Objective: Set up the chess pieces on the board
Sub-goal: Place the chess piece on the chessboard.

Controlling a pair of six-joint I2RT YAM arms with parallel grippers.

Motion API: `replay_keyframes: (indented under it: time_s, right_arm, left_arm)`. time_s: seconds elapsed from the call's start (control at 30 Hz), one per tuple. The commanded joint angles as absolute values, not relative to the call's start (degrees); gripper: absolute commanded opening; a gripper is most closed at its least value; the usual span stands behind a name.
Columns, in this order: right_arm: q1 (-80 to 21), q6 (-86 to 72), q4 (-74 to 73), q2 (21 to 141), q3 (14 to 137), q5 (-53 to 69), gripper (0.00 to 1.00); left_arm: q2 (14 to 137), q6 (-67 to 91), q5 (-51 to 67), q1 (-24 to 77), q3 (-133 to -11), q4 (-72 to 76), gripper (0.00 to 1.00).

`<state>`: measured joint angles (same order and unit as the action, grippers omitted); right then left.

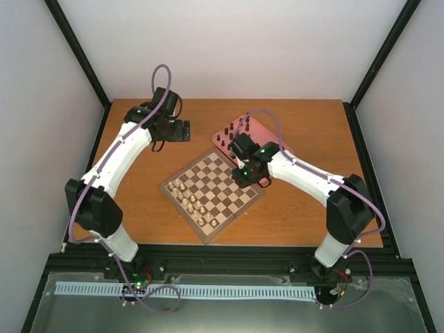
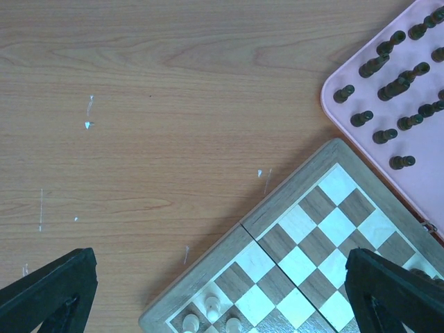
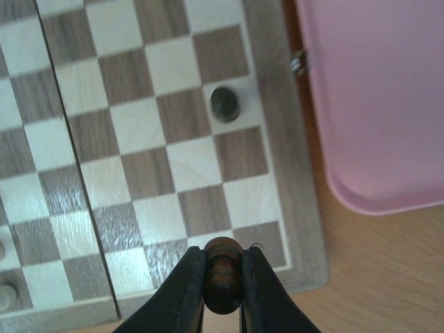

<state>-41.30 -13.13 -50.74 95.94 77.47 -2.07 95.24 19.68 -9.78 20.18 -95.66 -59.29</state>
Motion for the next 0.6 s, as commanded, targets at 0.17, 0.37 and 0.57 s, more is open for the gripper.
replay_keyframes:
  time_s: [0.17, 0.37, 0.57]
  right_arm:
    - [-44.1, -12.0, -52.2, 96.7, 84.0, -3.1, 0.08]
    - [-44.1, -8.3, -53.9, 105.4, 95.5, -1.4, 0.08]
    - [-44.1, -6.9, -52.7, 113.3, 103.8, 1.6, 0.08]
  left_arm:
    - [92.1, 19.5, -10.1, 20.0, -94.0, -58.1, 1.0]
    - [91.1, 20.1, -11.3, 20.0, -93.8, -58.7, 1.0]
    - [89.4, 20.1, -12.9, 20.0, -93.4, -59.8, 1.0]
